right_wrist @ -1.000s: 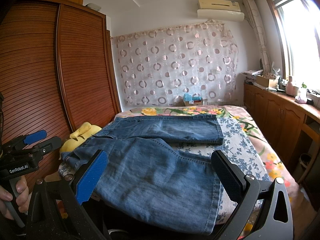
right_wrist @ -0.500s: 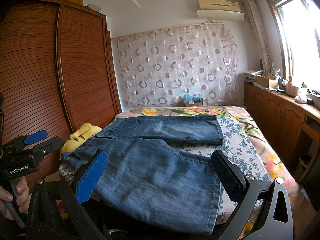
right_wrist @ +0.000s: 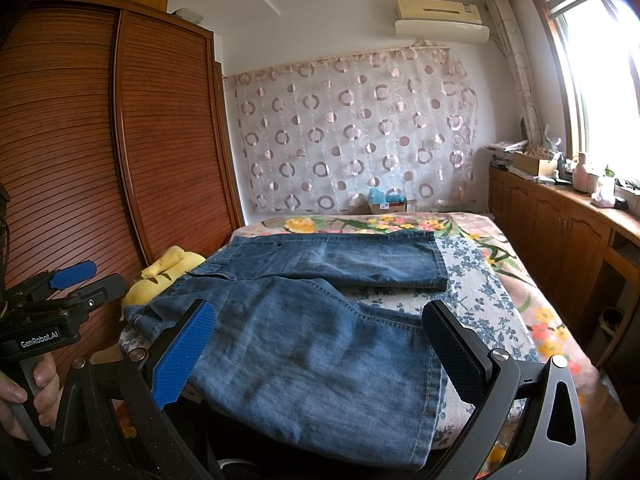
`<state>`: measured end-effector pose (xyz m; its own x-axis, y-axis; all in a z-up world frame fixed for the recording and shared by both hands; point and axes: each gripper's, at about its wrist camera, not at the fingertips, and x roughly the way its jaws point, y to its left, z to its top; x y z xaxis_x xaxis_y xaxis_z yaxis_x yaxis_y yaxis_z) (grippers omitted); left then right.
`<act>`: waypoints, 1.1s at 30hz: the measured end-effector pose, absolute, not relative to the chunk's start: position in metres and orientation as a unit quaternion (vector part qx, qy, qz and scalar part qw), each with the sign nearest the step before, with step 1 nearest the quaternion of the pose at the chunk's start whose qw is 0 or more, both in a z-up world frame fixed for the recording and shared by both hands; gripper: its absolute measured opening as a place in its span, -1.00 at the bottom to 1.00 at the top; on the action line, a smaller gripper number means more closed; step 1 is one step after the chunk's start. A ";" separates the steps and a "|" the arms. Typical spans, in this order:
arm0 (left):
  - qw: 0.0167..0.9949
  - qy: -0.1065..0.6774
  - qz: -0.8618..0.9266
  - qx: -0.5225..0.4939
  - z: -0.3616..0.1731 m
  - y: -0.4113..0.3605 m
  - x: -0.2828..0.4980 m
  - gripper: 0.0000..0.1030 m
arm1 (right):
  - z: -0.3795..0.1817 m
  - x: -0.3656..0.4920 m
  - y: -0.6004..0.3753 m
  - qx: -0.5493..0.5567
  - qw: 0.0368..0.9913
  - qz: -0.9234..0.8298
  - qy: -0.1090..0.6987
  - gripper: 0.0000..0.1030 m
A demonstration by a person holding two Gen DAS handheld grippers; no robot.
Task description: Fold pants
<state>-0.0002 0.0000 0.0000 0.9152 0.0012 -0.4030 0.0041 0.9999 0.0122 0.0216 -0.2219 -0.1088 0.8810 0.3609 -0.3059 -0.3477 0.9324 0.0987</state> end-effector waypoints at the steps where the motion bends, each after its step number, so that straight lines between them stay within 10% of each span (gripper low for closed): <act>1: 0.979 0.206 -0.001 0.006 0.000 0.000 0.000 0.66 | -0.109 0.021 -0.222 0.020 0.970 0.183 0.161 1.00; 33: 0.967 0.254 0.001 -0.005 -0.030 0.021 0.023 0.66 | -0.121 0.031 -0.226 0.013 0.964 0.180 0.195 1.00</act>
